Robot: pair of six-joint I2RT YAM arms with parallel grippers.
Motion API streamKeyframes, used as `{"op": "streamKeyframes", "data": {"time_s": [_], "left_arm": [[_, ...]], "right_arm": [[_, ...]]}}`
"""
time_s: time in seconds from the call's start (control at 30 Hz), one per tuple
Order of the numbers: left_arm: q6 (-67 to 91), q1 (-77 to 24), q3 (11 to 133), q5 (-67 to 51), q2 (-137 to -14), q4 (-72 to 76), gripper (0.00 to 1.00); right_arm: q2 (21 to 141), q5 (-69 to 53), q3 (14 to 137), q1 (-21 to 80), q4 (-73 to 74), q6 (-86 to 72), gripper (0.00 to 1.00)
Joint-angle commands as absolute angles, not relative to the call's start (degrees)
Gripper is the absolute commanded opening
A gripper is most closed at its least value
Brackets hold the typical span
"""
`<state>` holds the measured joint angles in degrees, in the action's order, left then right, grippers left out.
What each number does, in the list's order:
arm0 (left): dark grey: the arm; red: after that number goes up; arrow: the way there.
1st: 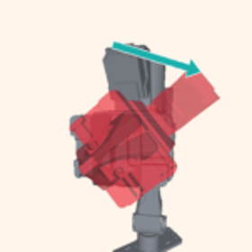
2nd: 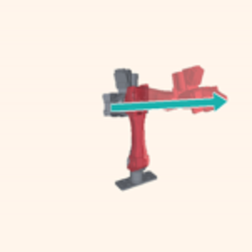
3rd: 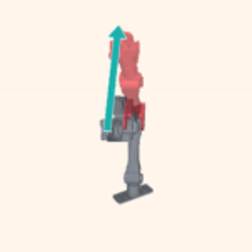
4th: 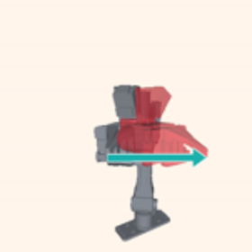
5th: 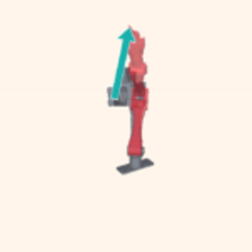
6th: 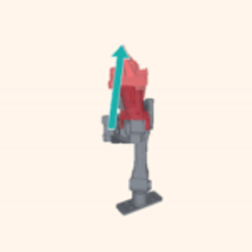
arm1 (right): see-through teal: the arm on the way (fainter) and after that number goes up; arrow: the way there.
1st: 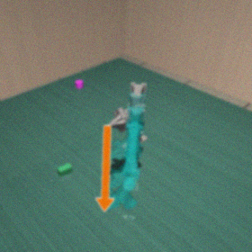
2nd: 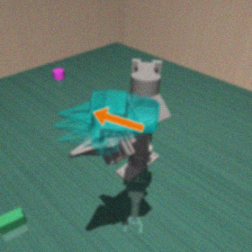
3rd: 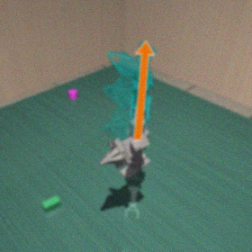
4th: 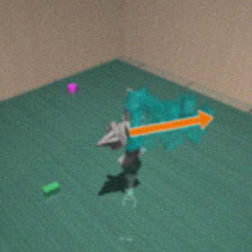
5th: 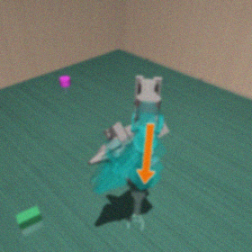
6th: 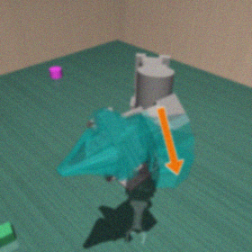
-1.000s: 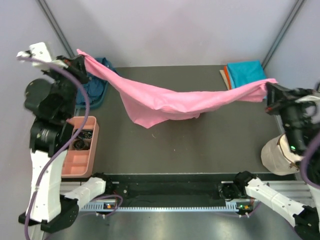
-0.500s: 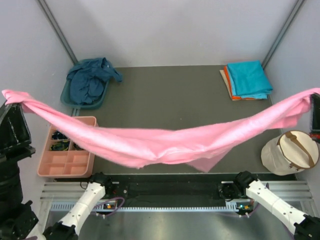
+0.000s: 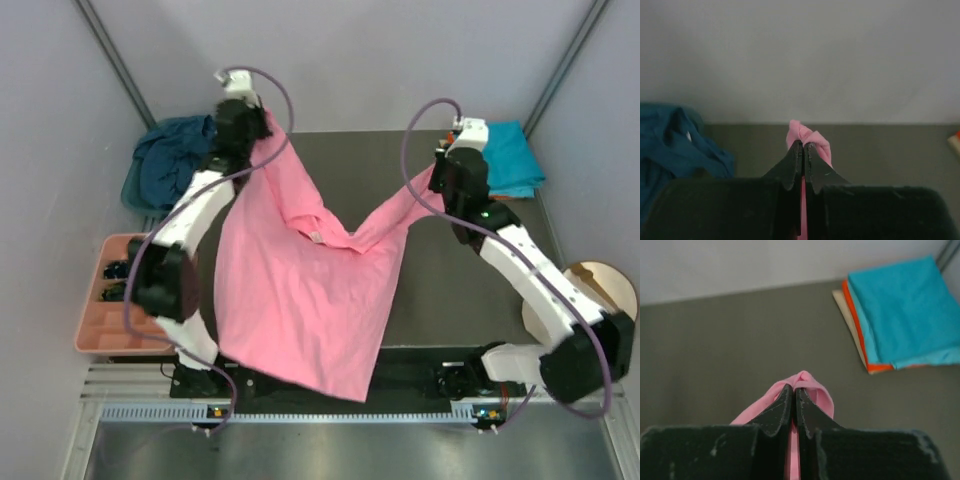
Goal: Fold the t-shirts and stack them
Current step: Flatten out the tshirt
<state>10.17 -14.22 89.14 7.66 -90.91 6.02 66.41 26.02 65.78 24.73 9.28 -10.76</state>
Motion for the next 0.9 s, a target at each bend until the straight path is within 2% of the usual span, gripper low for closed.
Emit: {"op": "streamKeyframes", "data": {"time_s": [0.0, 0.13, 0.17, 0.27, 0.43, 0.87], "left_arm": [[7.47, -14.06, 95.6, 10.99, -109.91, 8.79, 0.0], [8.26, -14.41, 109.74, 10.28, -127.06, 6.17, 0.0], [8.17, -14.41, 117.35, 10.28, -132.92, 2.85, 0.0], [6.95, -14.42, 128.13, 10.72, -140.77, 0.26, 0.0], [5.89, -14.06, 130.87, 11.69, -144.4, 2.54, 0.0], [6.33, -13.27, 129.11, 14.94, -145.55, 4.75, 0.0]], "right_arm": [[75.82, 27.77, 65.83, 20.66, 2.47, -16.26, 0.0], [82.26, 28.83, 67.67, 19.87, 1.23, -17.31, 0.0], [83.14, 28.22, 67.85, 19.34, 0.71, -17.58, 0.0], [85.86, 28.82, 69.26, 19.16, 1.14, -17.14, 0.0], [88.77, 31.11, 69.7, 17.32, 0.44, -17.49, 0.0], [98.08, 41.91, 77.69, 13.54, 5.18, -21.62, 0.0]]}}
